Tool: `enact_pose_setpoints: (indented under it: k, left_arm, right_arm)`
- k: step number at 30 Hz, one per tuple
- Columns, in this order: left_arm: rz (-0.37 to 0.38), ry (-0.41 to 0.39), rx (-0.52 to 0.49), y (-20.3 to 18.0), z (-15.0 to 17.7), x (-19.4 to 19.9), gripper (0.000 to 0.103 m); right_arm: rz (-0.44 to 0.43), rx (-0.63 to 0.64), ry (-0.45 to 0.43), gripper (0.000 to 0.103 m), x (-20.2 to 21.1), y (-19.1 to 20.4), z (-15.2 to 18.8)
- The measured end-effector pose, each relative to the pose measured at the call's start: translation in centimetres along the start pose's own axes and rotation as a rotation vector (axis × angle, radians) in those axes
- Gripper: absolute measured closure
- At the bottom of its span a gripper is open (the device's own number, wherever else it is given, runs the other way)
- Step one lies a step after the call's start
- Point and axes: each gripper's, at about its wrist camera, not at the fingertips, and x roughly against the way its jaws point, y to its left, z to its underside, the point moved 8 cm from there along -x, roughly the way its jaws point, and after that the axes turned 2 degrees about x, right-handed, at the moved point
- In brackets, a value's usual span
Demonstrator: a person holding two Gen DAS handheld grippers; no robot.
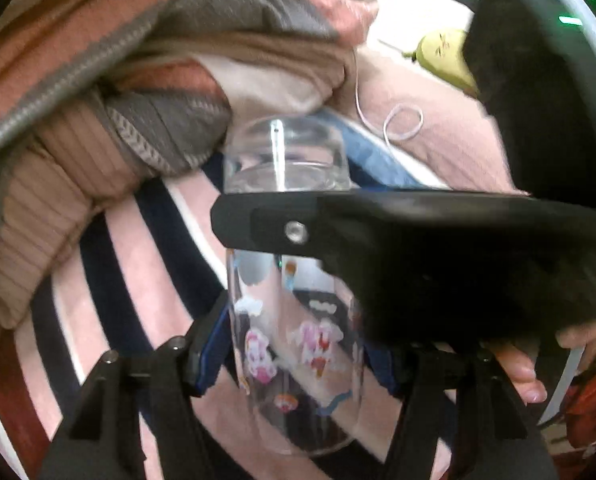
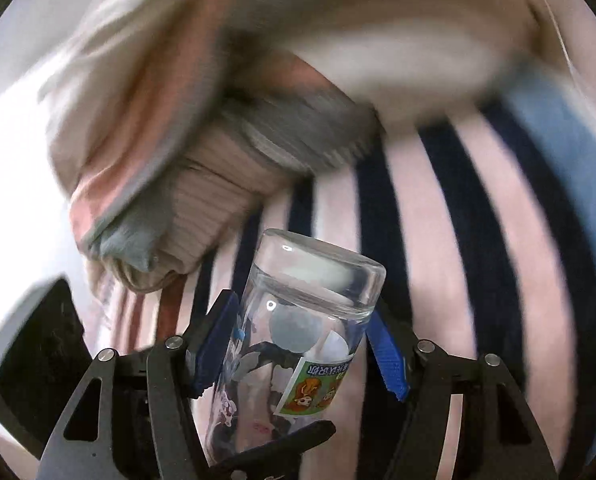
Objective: Flip cup upside down
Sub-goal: 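Lower the inverted glass onto the blanket with the left gripper while the right gripper steadies it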
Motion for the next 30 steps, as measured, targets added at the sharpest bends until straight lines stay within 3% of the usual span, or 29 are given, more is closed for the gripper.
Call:
enact_pose_setpoints:
  k: [5,11,15,21,26,28,30]
  left_arm:
    - [0.022,-0.064,0.004,-0.3,1.1,1.3,0.046]
    - [-0.009,-0.119,-0.069,-1.8,3.2,2.0,0.045]
    - [0.016,-0.147,-0.056,-1.9,4.0,2.7,0.042]
    - [0.040,-0.146,-0.011,-1.4,3.6,2.7,0.035]
    - [0.039,-0.164,0.006,-1.3,3.7,3.3,0.010]
    - [0.046,-0.177,0.013,-1.3,3.4,3.5,0.005]
    - [0.045,-0.184,0.016,-1.3,3.3,3.7,0.005]
  right_arm:
    - [-0.031,0.273,-0.072,0.049,3.1,4.1,-0.2]
    - [-0.022,0.506,-0.069,0.049,4.7,6.8,3.5]
    - [0.007,0.619,-0.082,0.049,5.8,7.5,5.9]
    - [0.013,0.616,-0.074,0.049,5.8,7.2,6.0]
    - [0.017,0.611,-0.072,0.048,5.8,7.3,5.8]
    - [0.036,0.614,-0.083,0.032,5.9,7.2,5.7]
    - [0.039,0.614,-0.097,0.030,6.2,7.1,5.5]
